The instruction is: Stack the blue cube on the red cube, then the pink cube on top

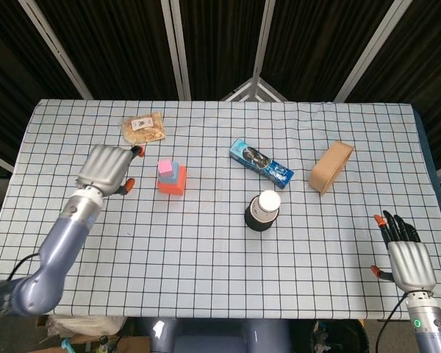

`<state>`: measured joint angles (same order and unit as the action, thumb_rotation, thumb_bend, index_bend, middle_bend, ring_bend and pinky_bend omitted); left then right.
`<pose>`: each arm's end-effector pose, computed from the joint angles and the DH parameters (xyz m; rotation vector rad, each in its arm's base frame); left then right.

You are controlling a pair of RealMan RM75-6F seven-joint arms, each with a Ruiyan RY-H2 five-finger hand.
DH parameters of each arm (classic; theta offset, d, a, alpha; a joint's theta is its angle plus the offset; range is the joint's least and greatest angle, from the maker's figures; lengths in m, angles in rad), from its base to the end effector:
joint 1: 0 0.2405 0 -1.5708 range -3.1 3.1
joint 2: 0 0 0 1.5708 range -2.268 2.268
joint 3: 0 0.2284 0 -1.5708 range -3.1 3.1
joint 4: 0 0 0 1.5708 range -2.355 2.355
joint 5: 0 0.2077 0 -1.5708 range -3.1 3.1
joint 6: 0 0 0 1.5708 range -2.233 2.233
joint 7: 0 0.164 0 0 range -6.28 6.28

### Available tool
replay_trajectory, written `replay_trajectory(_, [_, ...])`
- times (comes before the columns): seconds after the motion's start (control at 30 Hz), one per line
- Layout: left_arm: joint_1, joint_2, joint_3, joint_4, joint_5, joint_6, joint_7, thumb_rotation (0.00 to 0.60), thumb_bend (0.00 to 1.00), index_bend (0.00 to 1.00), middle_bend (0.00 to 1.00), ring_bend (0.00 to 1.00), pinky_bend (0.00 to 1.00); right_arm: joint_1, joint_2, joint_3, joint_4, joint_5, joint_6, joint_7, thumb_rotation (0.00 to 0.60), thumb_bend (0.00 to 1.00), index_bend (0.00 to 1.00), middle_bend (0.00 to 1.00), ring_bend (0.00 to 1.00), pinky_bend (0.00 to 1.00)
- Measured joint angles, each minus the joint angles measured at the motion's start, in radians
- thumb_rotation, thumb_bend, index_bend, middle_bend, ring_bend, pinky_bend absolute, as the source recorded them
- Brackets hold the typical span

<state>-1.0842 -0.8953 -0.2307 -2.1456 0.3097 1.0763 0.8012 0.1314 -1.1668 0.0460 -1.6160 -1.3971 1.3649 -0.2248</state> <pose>-0.0540 0.3473 0.1274 -1.7565 -0.8453 -0.6259 -0.2928 -0.2093 0.1211 1.4645 -0.8807 0.6891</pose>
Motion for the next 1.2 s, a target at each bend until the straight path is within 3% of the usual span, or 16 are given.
replay_trajectory(0.13, [0.165,0.135,0.055,-0.117,0.24,-0.004,-0.114,0.6,0.29,0.2,0.54,0.43,0.5,-0.005,0.006,-0.005,-0.012,-0.019,0.012,0.006,0.6,0.11,0.0,0.0,0.0,0.13])
replay_trajectory(0.23, [0.306,0.172,0.111,-0.13,0.469,0.015,-0.217,0.6,0.24,0.14,0.38,0.28,0.35,-0.008,0.008,-0.01,-0.02,-0.027,0.015,0.007,0.6,0.11,0.0,0.0,0.0,0.13])
replay_trajectory(0.33, [0.468,0.178,0.175,-0.097,0.711,0.065,-0.335,0.6,0.21,0.1,0.26,0.16,0.23,-0.007,0.008,-0.009,-0.02,-0.03,0.016,0.013,0.6,0.11,0.0,0.0,0.0,0.13])
replay_trajectory(0.47, [0.695,0.128,0.245,0.024,0.933,0.197,-0.449,0.6,0.18,0.08,0.15,0.08,0.15,-0.007,0.01,-0.004,-0.013,-0.027,0.015,0.031,0.6,0.11,0.0,0.0,0.0,0.13])
replay_trajectory(0.63, [0.845,-0.054,0.281,0.232,1.008,0.369,-0.487,0.6,0.15,0.07,0.1,0.05,0.12,-0.009,0.012,0.006,0.006,-0.014,0.016,0.063,0.6,0.11,0.0,0.0,0.0,0.13])
replay_trajectory(0.77, [0.889,-0.182,0.285,0.361,1.01,0.4,-0.487,0.6,0.15,0.07,0.09,0.03,0.11,-0.01,0.014,0.013,0.017,-0.008,0.018,0.085,0.6,0.11,0.0,0.0,0.0,0.13])
replay_trajectory(0.9, [0.903,-0.232,0.274,0.416,1.023,0.412,-0.461,0.6,0.15,0.06,0.09,0.03,0.1,-0.013,0.017,0.018,0.029,-0.014,0.03,0.102,0.6,0.11,0.0,0.0,0.0,0.13])
replay_trajectory(1.2, [0.924,-0.241,0.264,0.462,1.065,0.417,-0.49,0.6,0.15,0.06,0.09,0.03,0.1,-0.023,0.019,0.024,0.048,-0.034,0.06,0.139,0.6,0.11,0.0,0.0,0.0,0.13])
